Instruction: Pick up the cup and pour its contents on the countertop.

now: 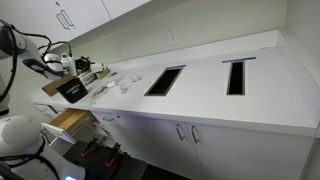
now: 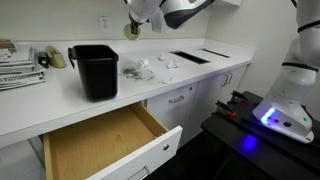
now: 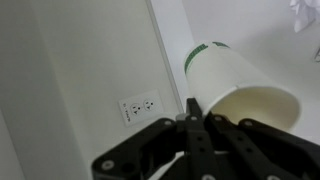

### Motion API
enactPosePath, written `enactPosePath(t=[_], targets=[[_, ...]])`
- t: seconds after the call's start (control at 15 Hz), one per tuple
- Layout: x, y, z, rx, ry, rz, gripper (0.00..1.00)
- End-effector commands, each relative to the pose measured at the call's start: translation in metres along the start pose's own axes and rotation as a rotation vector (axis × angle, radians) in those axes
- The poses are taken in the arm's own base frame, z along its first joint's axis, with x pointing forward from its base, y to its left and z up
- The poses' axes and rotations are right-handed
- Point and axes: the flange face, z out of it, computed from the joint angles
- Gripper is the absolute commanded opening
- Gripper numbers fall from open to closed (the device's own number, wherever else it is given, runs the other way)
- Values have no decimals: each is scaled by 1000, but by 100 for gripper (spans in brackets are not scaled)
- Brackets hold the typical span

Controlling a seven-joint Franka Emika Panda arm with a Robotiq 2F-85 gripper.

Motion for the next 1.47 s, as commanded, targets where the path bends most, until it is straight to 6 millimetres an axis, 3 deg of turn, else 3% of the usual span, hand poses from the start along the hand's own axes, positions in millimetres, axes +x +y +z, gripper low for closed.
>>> enactPosePath(t=[0.0, 0.67, 0.73, 1.07, 1.4], targets=[[-8, 18, -3, 142, 23, 124, 1], [-6, 27, 10, 480, -27, 511, 1], [-5, 21, 12, 442, -41, 431, 4], [-5, 24, 14, 474, -34, 486, 4], [5, 9, 28, 651, -150, 619, 1]])
